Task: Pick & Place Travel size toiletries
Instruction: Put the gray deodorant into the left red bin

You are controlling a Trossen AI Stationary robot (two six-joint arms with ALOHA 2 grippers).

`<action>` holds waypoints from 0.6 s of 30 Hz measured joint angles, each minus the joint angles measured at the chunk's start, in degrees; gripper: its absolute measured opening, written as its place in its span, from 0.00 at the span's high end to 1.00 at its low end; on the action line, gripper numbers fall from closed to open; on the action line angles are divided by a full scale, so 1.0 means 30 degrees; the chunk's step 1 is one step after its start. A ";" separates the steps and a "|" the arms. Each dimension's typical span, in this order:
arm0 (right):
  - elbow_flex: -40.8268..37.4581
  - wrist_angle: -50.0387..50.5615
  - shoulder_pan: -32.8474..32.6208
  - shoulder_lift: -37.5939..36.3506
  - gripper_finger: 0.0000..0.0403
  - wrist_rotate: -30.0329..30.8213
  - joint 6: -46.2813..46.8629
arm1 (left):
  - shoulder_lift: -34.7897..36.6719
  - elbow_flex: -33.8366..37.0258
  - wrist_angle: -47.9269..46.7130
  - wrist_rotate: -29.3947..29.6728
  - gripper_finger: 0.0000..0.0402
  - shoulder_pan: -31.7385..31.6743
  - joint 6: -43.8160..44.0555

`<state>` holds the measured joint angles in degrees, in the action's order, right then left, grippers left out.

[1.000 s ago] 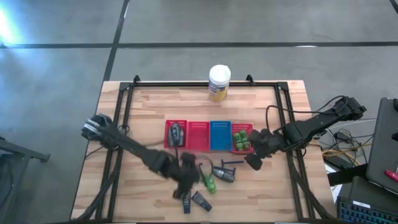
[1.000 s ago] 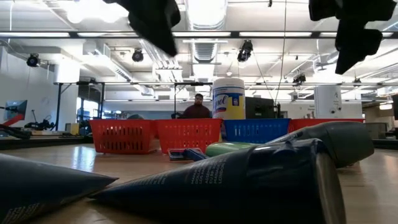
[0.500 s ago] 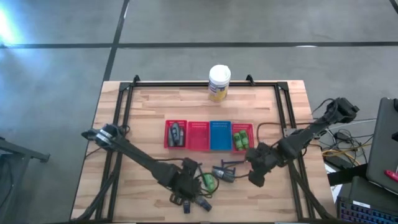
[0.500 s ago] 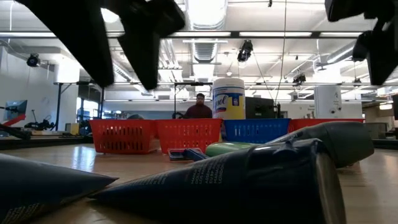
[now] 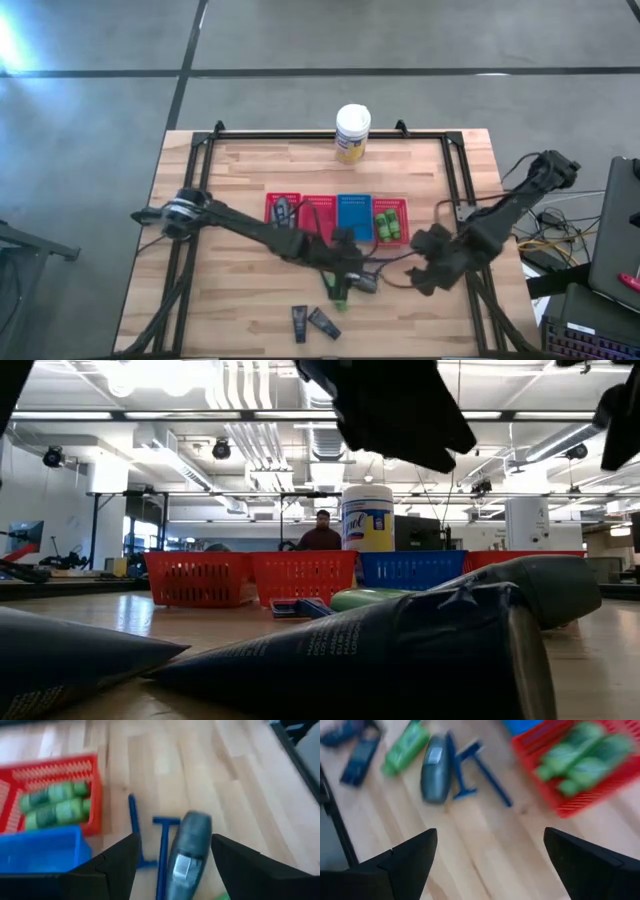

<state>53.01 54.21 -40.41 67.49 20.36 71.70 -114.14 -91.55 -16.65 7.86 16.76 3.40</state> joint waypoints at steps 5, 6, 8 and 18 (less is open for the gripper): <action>0.0000 0.2989 -0.2164 -0.2821 0.10 0.2680 0.3805 | -0.0661 -0.0015 0.1030 -0.1172 0.33 -0.0089 -0.2293; 0.0000 0.3417 -0.2546 -0.3301 0.10 0.2972 0.4264 | -0.0927 -0.0015 0.1057 -0.1439 0.33 -0.0098 -0.2546; 0.0000 0.4186 -0.3068 -0.4120 0.10 0.3589 0.5014 | -0.1373 -0.0015 0.1360 -0.1779 0.32 -0.0104 -0.2786; -0.0007 0.5905 -0.3196 -0.5331 0.10 0.4745 0.6105 | -0.4375 -0.2775 0.0163 -0.2834 0.32 -0.0431 -0.2463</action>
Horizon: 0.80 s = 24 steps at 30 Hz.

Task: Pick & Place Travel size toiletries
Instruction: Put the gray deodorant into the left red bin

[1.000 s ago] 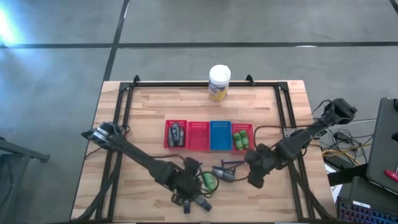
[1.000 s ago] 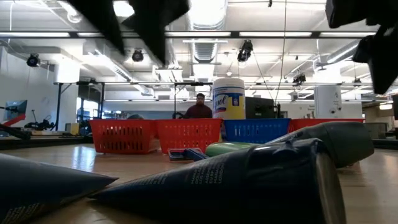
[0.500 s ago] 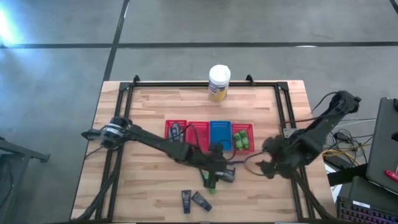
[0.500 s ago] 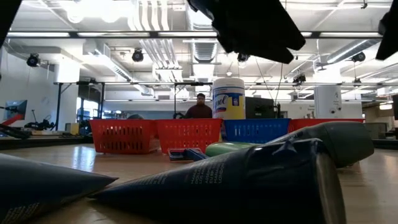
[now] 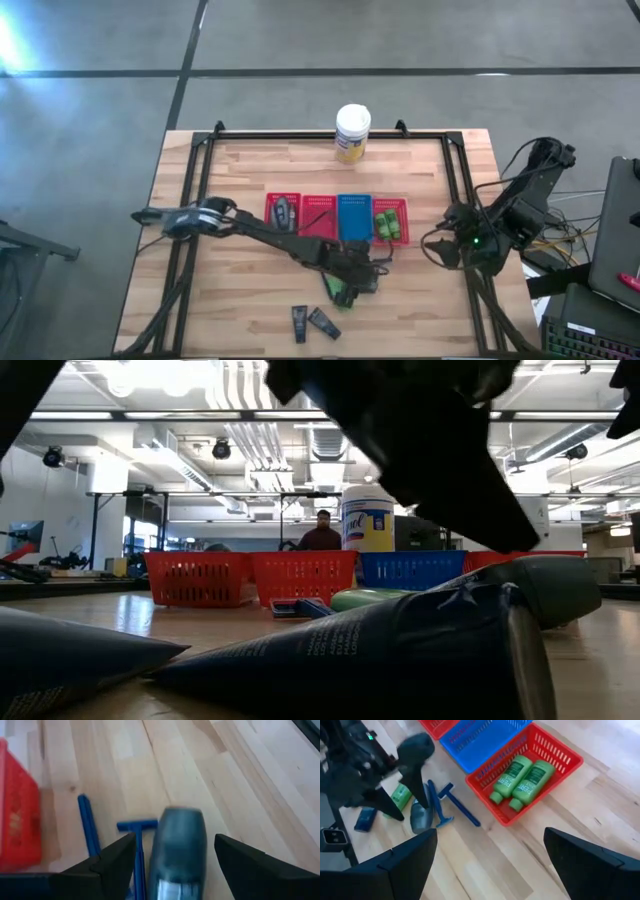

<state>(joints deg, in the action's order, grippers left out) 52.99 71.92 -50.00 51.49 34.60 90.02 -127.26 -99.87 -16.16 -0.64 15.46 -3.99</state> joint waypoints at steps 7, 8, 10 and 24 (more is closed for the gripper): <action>-0.0007 0.0063 0.0007 0.0258 0.10 -0.0003 0.0073 | -0.2396 -0.3666 -0.4353 -0.0452 0.28 0.0050 -0.0373; -0.0013 0.0058 0.0007 0.0287 0.10 -0.0010 0.0073 | -0.2556 -0.4040 -0.4785 -0.0466 0.27 0.0044 -0.0435; -0.0029 0.0093 0.0007 0.0288 0.10 -0.0018 0.0124 | -0.2820 -0.4567 -0.5550 -0.0457 0.27 0.0044 -0.0603; -0.0135 0.0900 0.0007 0.0296 0.10 -0.0010 0.0532 | -0.2933 -0.4503 -0.6529 -0.0459 0.45 0.0044 -0.1310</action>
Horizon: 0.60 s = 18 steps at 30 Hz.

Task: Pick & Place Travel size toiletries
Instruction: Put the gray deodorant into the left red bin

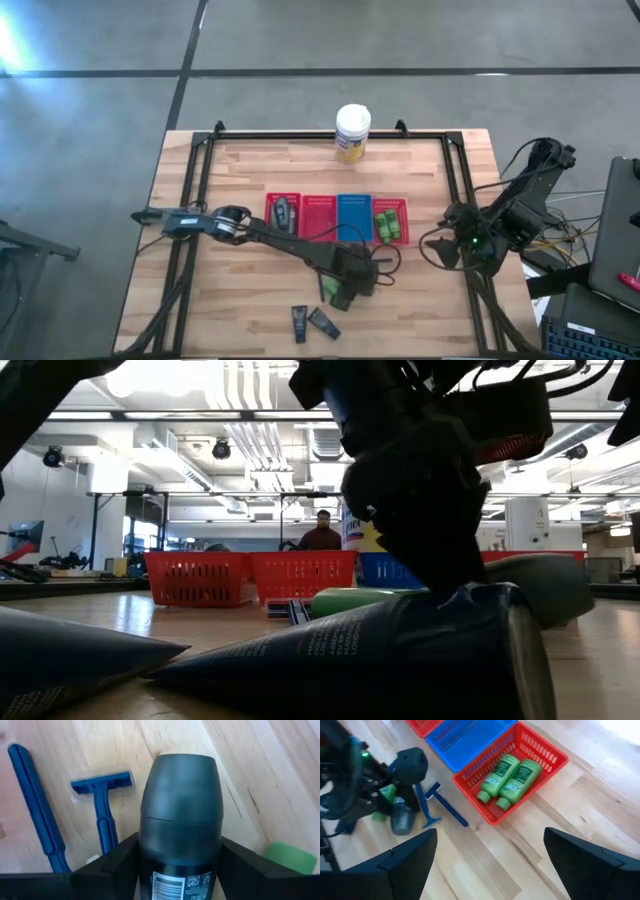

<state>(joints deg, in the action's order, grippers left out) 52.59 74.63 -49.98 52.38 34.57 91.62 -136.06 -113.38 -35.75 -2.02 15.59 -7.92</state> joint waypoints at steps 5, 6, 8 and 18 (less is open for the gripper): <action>-0.0140 0.0176 0.0000 -0.0015 0.10 -0.0007 0.0126 | 0.0646 0.0008 -0.0110 0.0682 0.47 -0.0005 0.0596; -0.0146 0.0173 0.0000 -0.0022 0.10 -0.0007 0.0123 | 0.0954 -0.0034 -0.0565 0.1127 0.47 -0.0019 0.0945; -0.0151 0.0189 0.0000 -0.0025 0.10 -0.0007 0.0123 | 0.1759 -0.0058 -0.1567 0.2236 0.47 -0.0119 0.2066; -0.0351 0.0823 0.0003 -0.0051 0.10 0.0100 0.1084 | 0.8027 0.2030 -0.9500 0.9783 0.47 -0.0508 2.0444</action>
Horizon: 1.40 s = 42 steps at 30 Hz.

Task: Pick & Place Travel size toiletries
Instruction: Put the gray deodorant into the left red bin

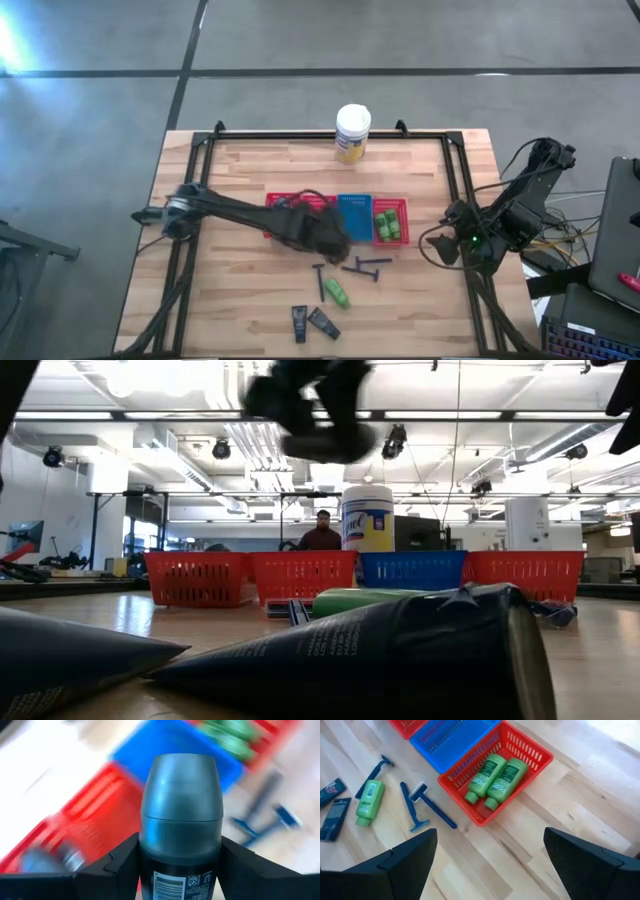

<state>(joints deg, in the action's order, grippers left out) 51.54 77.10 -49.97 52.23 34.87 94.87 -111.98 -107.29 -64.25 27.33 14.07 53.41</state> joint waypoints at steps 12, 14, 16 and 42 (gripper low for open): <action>-0.0587 0.0090 -0.0003 0.0007 0.10 0.0611 0.1269 | 0.8698 1.3636 0.4651 0.0623 0.47 -0.1308 1.2438; -0.0659 0.0096 -0.0003 0.0022 0.10 0.0742 0.1269 | 0.9140 1.5306 0.6549 0.0398 0.47 -0.1839 1.2771; -0.0659 0.0074 -0.0003 0.0022 0.10 0.0805 0.1412 | 0.9171 1.6425 0.7211 0.0206 0.47 -0.2299 1.2914; -0.0659 -0.1084 -0.0003 0.0036 0.10 0.0699 0.0883 | 0.8916 1.4170 0.5201 -0.0509 0.24 -0.2989 0.8540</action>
<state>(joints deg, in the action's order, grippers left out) 49.56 73.84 -49.98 52.34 36.96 97.51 -85.23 -64.78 -48.64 25.80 5.10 79.03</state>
